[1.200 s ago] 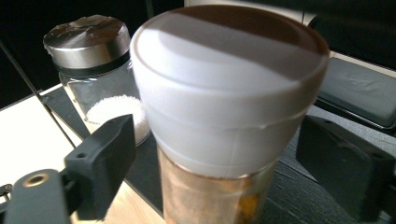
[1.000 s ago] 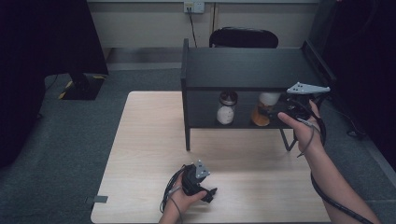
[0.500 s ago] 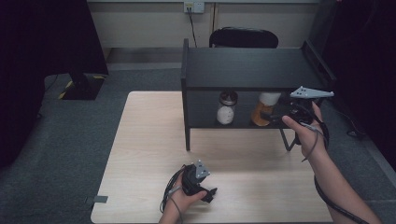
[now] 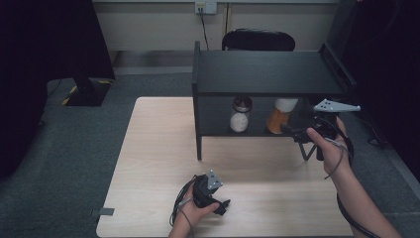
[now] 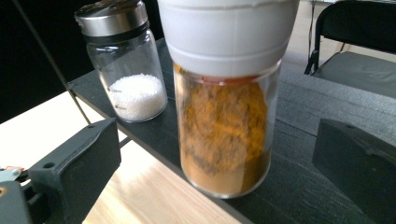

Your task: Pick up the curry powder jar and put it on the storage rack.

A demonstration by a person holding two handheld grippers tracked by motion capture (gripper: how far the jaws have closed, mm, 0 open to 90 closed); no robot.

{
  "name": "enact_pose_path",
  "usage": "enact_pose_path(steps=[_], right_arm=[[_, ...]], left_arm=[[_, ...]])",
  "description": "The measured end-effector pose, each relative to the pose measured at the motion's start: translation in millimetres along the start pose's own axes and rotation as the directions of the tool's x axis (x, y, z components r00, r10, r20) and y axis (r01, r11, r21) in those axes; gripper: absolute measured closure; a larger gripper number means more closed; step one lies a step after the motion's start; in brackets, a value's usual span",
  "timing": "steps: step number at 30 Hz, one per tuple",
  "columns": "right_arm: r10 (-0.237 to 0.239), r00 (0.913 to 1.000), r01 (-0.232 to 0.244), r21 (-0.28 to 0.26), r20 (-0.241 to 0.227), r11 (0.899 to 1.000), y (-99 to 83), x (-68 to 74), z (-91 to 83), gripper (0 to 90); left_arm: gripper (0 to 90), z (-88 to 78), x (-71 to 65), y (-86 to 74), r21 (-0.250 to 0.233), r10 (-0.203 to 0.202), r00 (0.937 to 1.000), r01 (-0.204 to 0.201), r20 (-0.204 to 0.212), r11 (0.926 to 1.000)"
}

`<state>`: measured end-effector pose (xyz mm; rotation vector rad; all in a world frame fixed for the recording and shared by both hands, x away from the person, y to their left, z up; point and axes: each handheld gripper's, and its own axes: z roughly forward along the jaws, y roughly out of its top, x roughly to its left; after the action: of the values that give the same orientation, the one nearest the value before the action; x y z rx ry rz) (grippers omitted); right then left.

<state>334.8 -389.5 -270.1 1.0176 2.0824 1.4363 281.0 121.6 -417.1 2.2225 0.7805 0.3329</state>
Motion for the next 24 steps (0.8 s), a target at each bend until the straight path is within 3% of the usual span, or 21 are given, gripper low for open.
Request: enact_pose_path(steps=[24], right_arm=[[-0.019,0.9978,0.018,-0.011,-0.064,1.0,-39.3,6.7,-8.4,0.2]], left_arm=[[0.1,0.0,0.0,0.0,0.0,0.0,1.0,0.0,0.0,1.0]])
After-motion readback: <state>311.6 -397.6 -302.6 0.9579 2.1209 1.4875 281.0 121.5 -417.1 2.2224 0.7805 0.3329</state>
